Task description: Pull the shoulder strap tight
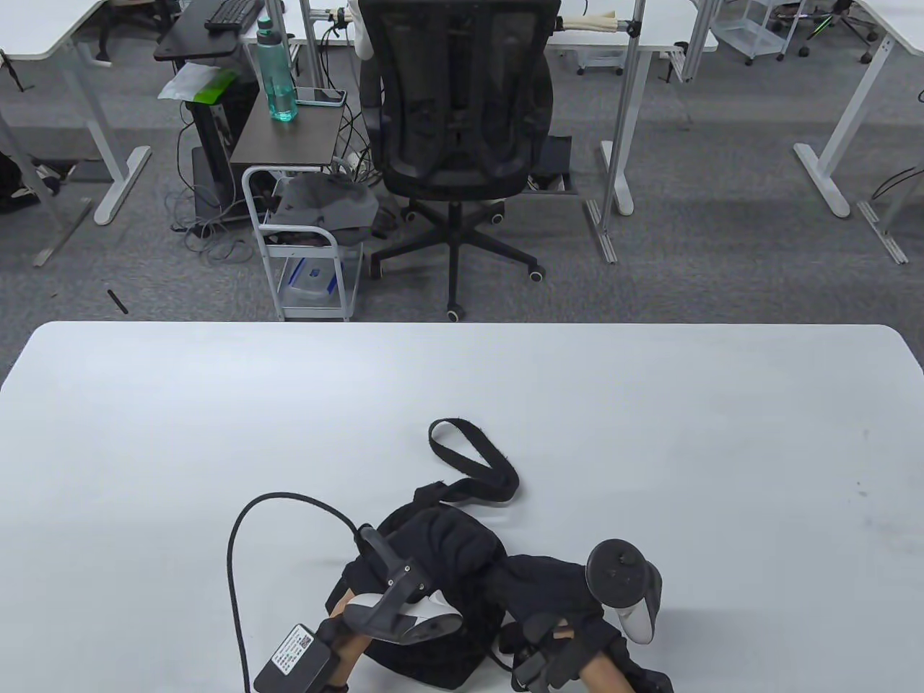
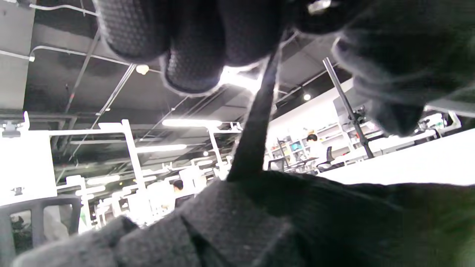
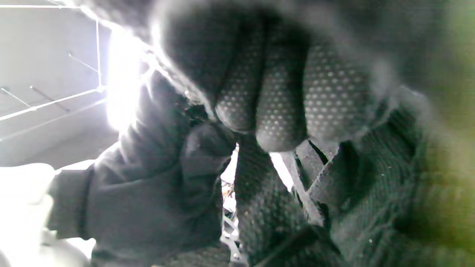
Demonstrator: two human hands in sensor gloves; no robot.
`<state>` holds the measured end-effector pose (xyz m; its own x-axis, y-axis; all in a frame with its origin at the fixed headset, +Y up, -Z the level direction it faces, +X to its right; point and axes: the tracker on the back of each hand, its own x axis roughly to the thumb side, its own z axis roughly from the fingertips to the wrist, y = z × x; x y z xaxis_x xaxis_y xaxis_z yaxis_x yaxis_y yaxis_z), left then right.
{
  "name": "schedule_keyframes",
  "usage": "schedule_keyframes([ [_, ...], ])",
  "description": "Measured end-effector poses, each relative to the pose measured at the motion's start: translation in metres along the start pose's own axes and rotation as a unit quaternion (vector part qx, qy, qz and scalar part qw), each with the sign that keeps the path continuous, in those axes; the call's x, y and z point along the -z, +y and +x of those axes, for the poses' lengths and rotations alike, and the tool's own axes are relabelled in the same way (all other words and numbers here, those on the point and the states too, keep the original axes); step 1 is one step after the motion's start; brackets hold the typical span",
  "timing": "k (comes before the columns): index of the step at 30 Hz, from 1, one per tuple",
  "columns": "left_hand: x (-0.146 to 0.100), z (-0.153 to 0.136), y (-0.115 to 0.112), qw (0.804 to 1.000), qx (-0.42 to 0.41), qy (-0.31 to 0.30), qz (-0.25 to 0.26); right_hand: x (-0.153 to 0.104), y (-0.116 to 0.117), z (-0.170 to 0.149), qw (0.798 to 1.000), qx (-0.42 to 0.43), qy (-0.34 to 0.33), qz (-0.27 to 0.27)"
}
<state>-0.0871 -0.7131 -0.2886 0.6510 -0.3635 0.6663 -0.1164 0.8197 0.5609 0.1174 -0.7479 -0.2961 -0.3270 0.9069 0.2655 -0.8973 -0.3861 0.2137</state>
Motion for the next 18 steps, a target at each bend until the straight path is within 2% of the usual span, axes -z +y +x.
schedule_keyframes([
  [6, -0.004, -0.018, -0.003, 0.999, -0.002, 0.029, -0.014, 0.0, -0.001, 0.0, 0.999, 0.009, 0.005, 0.034],
  [8, -0.007, -0.023, -0.004, 0.999, -0.003, 0.039, -0.012, 0.001, 0.002, 0.0, 0.998, 0.023, 0.014, 0.064],
  [11, -0.006, -0.017, 0.001, 1.0, 0.007, 0.029, 0.002, 0.003, 0.007, -0.002, 0.994, 0.026, 0.028, 0.106],
  [15, -0.003, -0.006, 0.009, 1.0, 0.014, 0.012, 0.021, 0.002, 0.005, -0.006, 0.998, -0.004, 0.036, 0.051],
  [18, -0.001, 0.009, 0.009, 0.999, 0.034, -0.018, 0.021, 0.003, 0.005, -0.005, 0.999, 0.003, 0.017, 0.036],
])
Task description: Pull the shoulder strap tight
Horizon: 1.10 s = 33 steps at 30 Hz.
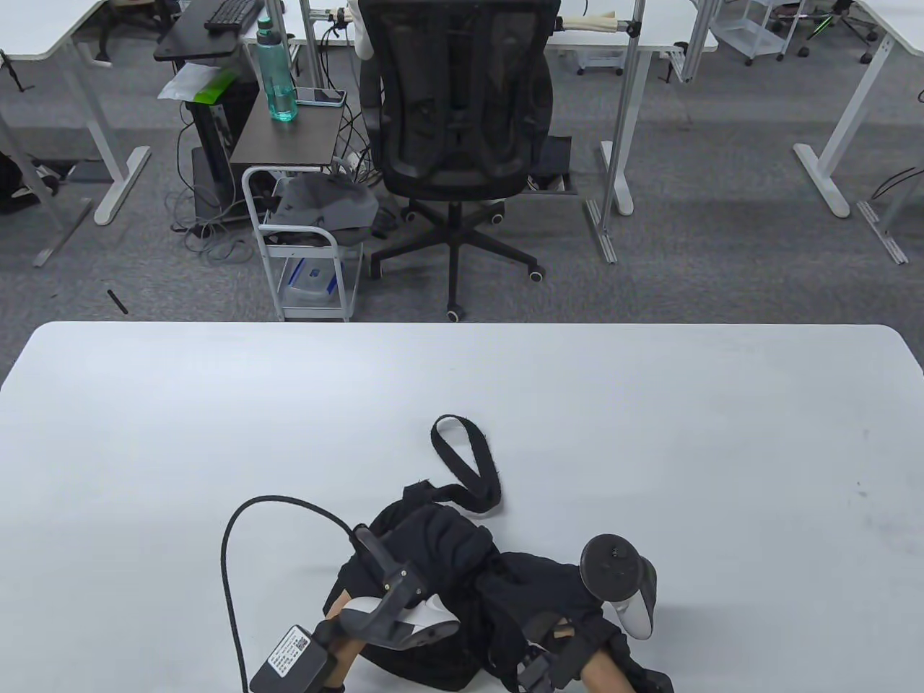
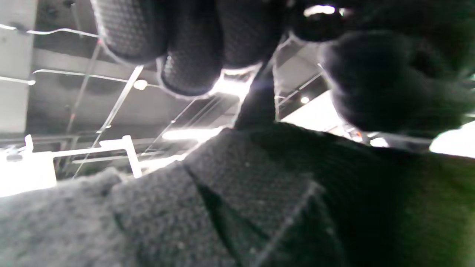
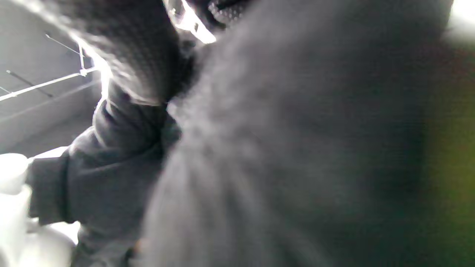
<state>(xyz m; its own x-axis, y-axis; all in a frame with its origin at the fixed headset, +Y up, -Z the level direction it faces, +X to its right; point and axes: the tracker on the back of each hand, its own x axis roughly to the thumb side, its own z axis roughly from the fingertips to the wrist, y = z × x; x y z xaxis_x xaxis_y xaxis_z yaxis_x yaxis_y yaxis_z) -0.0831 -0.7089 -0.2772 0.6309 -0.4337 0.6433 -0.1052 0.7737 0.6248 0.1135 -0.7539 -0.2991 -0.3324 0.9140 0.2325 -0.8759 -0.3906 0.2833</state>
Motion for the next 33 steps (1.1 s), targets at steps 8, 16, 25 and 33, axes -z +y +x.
schedule_keyframes([
  [8, 0.0, 0.004, -0.008, 1.0, -0.003, -0.005, -0.013, -0.001, 0.002, 0.008, 0.999, -0.038, -0.018, -0.021],
  [16, -0.008, -0.023, -0.02, 0.998, -0.033, 0.039, -0.032, -0.001, 0.006, 0.008, 1.0, -0.011, 0.0, 0.023],
  [25, -0.007, -0.026, -0.022, 0.997, -0.02, 0.059, -0.045, 0.002, 0.01, 0.003, 0.999, -0.014, 0.017, 0.03],
  [33, -0.004, -0.034, -0.006, 0.973, -0.094, 0.149, -0.146, 0.009, 0.02, -0.024, 0.993, -0.051, 0.098, 0.044],
])
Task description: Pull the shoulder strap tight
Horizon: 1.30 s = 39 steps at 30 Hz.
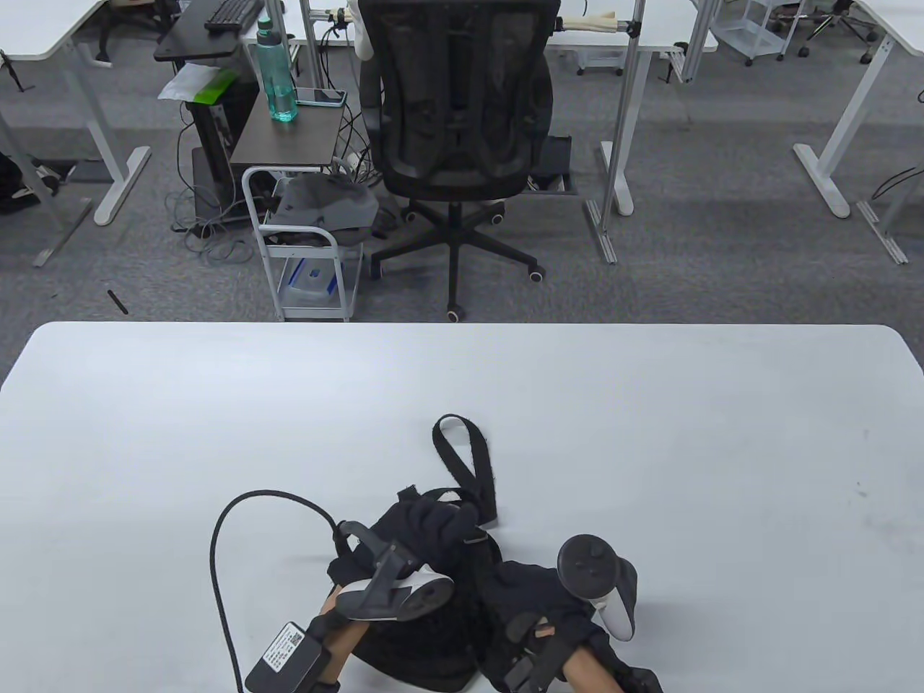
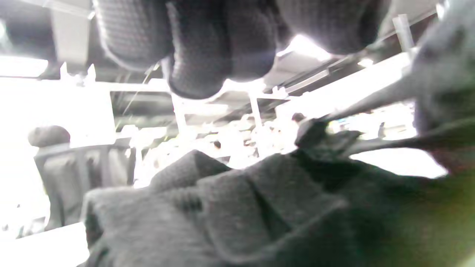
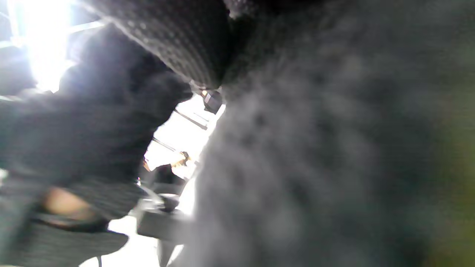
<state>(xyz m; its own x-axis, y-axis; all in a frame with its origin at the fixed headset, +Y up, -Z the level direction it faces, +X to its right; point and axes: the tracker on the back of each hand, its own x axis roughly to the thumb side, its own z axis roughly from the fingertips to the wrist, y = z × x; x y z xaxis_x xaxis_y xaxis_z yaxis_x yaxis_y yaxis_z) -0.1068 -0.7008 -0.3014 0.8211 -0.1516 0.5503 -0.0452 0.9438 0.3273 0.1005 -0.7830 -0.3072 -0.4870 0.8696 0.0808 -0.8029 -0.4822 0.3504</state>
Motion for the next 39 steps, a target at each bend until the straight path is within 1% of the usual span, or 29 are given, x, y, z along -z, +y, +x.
schedule_keyframes([
  [1, 0.0, -0.001, 0.002, 1.0, -0.01, 0.014, -0.023, 0.001, 0.0, -0.001, 1.0, 0.009, 0.004, 0.009],
  [2, -0.002, -0.002, 0.003, 0.996, -0.028, 0.029, -0.079, 0.001, 0.0, -0.002, 1.0, 0.016, 0.006, 0.013],
  [3, -0.003, -0.003, -0.001, 0.989, -0.054, 0.027, -0.136, 0.001, 0.0, -0.002, 0.999, 0.025, 0.011, 0.02],
  [4, -0.003, -0.003, -0.007, 0.978, -0.085, 0.019, -0.191, 0.001, 0.0, -0.003, 0.999, 0.03, 0.012, 0.028],
  [5, -0.004, -0.002, -0.016, 0.958, -0.121, 0.017, -0.26, 0.002, 0.0, -0.003, 0.998, 0.037, 0.015, 0.043],
  [6, -0.005, 0.001, -0.026, 0.943, -0.162, 0.003, -0.292, 0.002, 0.0, -0.004, 0.997, 0.043, 0.017, 0.056],
  [7, -0.004, 0.003, -0.035, 0.935, -0.186, -0.009, -0.302, 0.002, 0.001, -0.006, 0.996, 0.051, 0.021, 0.071],
  [8, -0.003, 0.004, -0.038, 0.934, -0.186, -0.005, -0.305, 0.002, 0.001, -0.007, 0.994, 0.06, 0.025, 0.083],
  [12, -0.005, 0.01, -0.049, 0.93, -0.149, -0.013, -0.337, 0.004, 0.003, -0.01, 0.99, 0.078, 0.031, 0.11],
  [14, -0.009, 0.015, -0.064, 0.907, -0.127, -0.026, -0.401, 0.005, 0.005, -0.011, 0.989, 0.08, 0.033, 0.119],
  [15, -0.01, 0.015, -0.069, 0.903, -0.132, -0.027, -0.408, 0.006, 0.005, -0.011, 0.989, 0.08, 0.034, 0.122],
  [17, -0.011, 0.013, -0.073, 0.916, -0.149, -0.029, -0.37, 0.006, 0.004, -0.012, 0.988, 0.083, 0.033, 0.124],
  [18, -0.011, 0.013, -0.076, 0.916, -0.154, -0.034, -0.368, 0.006, 0.003, -0.013, 0.988, 0.089, 0.035, 0.125],
  [20, -0.012, 0.011, -0.081, 0.908, -0.166, -0.03, -0.382, 0.007, 0.001, -0.016, 0.986, 0.102, 0.037, 0.124],
  [22, -0.012, 0.01, -0.083, 0.908, -0.176, -0.029, -0.378, 0.007, -0.001, -0.018, 0.986, 0.111, 0.039, 0.114],
  [23, -0.012, 0.01, -0.084, 0.908, -0.177, -0.029, -0.378, 0.007, -0.001, -0.019, 0.986, 0.116, 0.039, 0.113],
  [25, -0.012, 0.012, -0.084, 0.915, -0.169, -0.028, -0.365, 0.007, -0.001, -0.021, 0.983, 0.129, 0.037, 0.123],
  [29, -0.01, 0.018, -0.084, 0.927, -0.132, -0.03, -0.349, 0.007, 0.005, -0.02, 0.977, 0.142, 0.023, 0.157],
  [31, -0.01, 0.019, -0.083, 0.928, -0.126, -0.029, -0.35, 0.006, 0.008, -0.018, 0.977, 0.132, 0.02, 0.164],
  [35, -0.008, 0.021, -0.083, 0.935, -0.111, -0.024, -0.336, 0.004, 0.016, -0.011, 0.98, 0.101, 0.015, 0.169],
  [39, -0.006, 0.025, -0.082, 0.94, -0.093, -0.016, -0.327, 0.002, 0.019, -0.005, 0.985, 0.066, 0.009, 0.156],
])
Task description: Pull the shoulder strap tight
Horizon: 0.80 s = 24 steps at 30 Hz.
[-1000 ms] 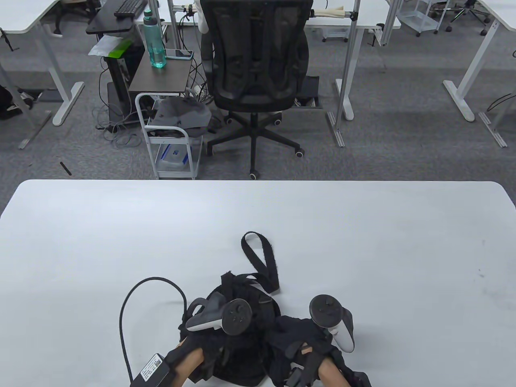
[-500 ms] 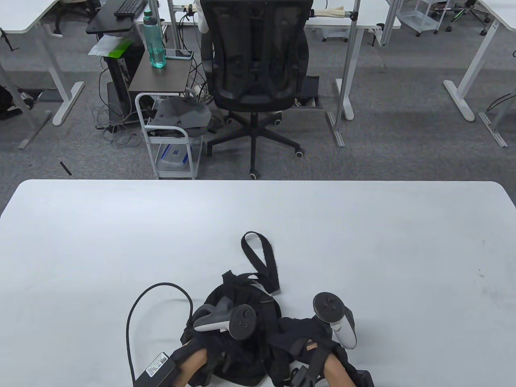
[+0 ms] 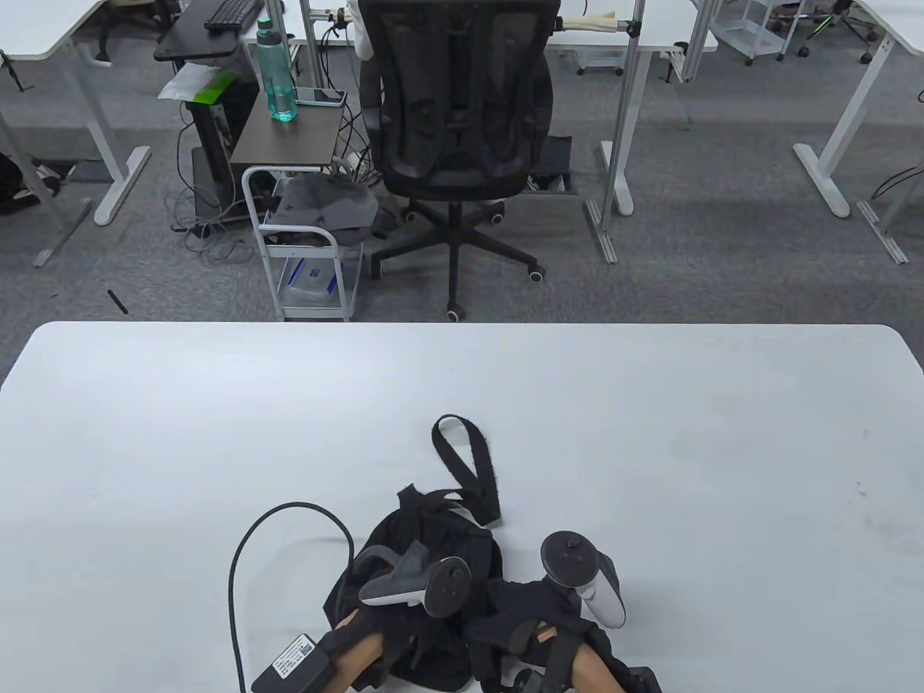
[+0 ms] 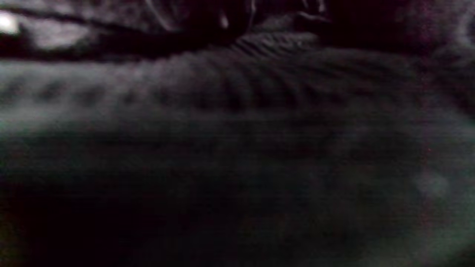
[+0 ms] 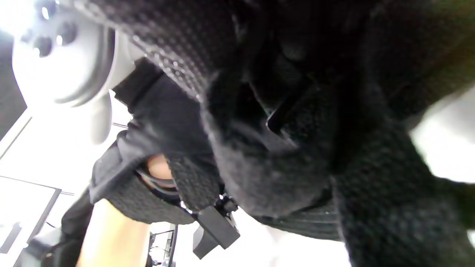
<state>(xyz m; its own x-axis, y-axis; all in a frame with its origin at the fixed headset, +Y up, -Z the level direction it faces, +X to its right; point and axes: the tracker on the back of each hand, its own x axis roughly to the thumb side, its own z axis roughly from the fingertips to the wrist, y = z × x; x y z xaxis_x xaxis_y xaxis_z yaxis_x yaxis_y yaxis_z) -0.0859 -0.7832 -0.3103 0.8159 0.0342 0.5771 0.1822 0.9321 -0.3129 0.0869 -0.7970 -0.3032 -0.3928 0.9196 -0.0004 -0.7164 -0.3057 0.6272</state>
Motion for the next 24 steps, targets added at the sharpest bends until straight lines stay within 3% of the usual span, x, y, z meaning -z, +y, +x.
schedule_keyframes([
  [2, 0.001, 0.003, 0.001, 1.0, 0.009, 0.008, 0.004, -0.001, -0.002, 0.001, 1.0, 0.001, -0.008, -0.017],
  [9, 0.001, 0.007, 0.003, 0.999, 0.022, 0.037, -0.012, -0.009, -0.013, 0.001, 0.991, 0.114, -0.065, -0.001],
  [12, 0.001, 0.004, 0.004, 0.999, -0.016, 0.037, 0.004, -0.016, -0.025, 0.0, 0.983, 0.157, -0.087, -0.035],
  [18, 0.003, 0.006, 0.004, 0.998, 0.02, 0.051, -0.012, -0.028, -0.047, -0.011, 0.947, 0.286, -0.114, -0.098],
  [24, 0.003, 0.005, 0.004, 0.998, 0.017, 0.052, -0.009, -0.037, -0.059, -0.014, 0.915, 0.347, -0.16, -0.126],
])
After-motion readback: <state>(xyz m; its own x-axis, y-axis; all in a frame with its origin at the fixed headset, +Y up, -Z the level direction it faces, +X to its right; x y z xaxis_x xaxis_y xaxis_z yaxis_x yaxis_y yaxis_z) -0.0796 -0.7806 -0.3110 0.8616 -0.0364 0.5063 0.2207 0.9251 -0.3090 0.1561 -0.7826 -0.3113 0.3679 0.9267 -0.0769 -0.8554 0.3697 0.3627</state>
